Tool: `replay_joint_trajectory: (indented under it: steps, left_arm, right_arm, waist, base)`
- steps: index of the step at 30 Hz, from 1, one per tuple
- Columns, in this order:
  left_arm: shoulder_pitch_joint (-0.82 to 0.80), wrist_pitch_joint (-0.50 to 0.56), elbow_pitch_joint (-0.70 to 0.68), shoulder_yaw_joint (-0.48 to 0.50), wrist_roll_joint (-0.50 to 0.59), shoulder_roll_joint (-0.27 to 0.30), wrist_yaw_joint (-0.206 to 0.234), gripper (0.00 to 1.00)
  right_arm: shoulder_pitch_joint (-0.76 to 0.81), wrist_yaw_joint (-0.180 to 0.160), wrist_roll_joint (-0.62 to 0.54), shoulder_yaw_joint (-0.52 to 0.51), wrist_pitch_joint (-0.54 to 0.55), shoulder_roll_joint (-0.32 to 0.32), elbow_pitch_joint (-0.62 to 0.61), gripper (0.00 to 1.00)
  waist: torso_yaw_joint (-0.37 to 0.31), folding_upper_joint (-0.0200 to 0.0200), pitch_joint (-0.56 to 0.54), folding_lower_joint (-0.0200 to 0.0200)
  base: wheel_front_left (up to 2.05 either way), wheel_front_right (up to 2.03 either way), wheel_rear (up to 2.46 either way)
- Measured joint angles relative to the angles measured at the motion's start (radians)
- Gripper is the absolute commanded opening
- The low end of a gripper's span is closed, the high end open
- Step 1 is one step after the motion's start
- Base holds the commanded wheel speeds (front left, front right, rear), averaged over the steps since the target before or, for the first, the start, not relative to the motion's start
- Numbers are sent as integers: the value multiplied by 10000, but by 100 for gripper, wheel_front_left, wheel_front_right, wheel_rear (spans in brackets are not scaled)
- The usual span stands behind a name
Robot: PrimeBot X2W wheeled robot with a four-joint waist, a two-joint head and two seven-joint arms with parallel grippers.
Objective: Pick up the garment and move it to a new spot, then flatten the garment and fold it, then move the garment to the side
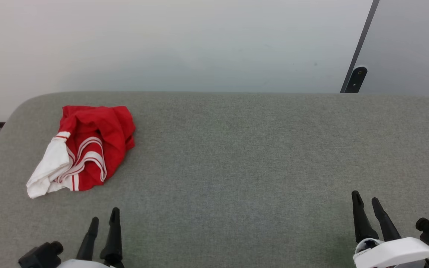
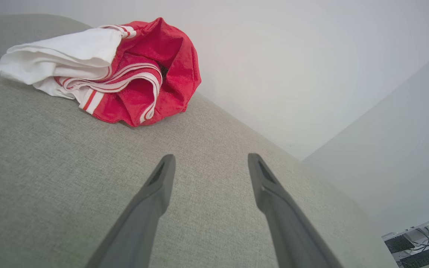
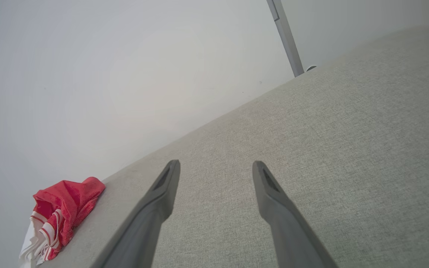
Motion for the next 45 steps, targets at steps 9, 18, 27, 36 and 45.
replay_joint_trajectory:
  steps: [9,18,27,36,45]
  left_arm:
    - [171,-265,-351,10,1317,-50,-90,100]
    - [243,-491,-723,-2,2493,-52,-136,100]
    - [398,-706,-1037,-48,3499,-52,-182,100]
    - [507,-894,-1312,-111,4401,-46,-192,100]
    - [616,-1080,-1461,-165,5150,-40,-194,100]
  right_arm:
    - [194,0,-1043,-40,-234,-4,-130,100]
    - [214,0,-2029,42,-462,-6,-215,100]
    - [250,0,-2918,105,-700,-8,-301,100]
    - [252,0,-3714,171,-882,-12,-382,100]
    - [257,2,-4512,222,-1057,-19,-431,100]
  waist:
    - [-61,0,-53,0]
    - [-112,0,-86,0]
    - [-142,0,-116,0]
    - [-190,0,-125,0]
    - [-216,-1,-149,0]
  base:
    - [0,0,0]
    - [0,0,0]
    - [0,0,0]
    - [0,0,0]
    - [0,0,0]
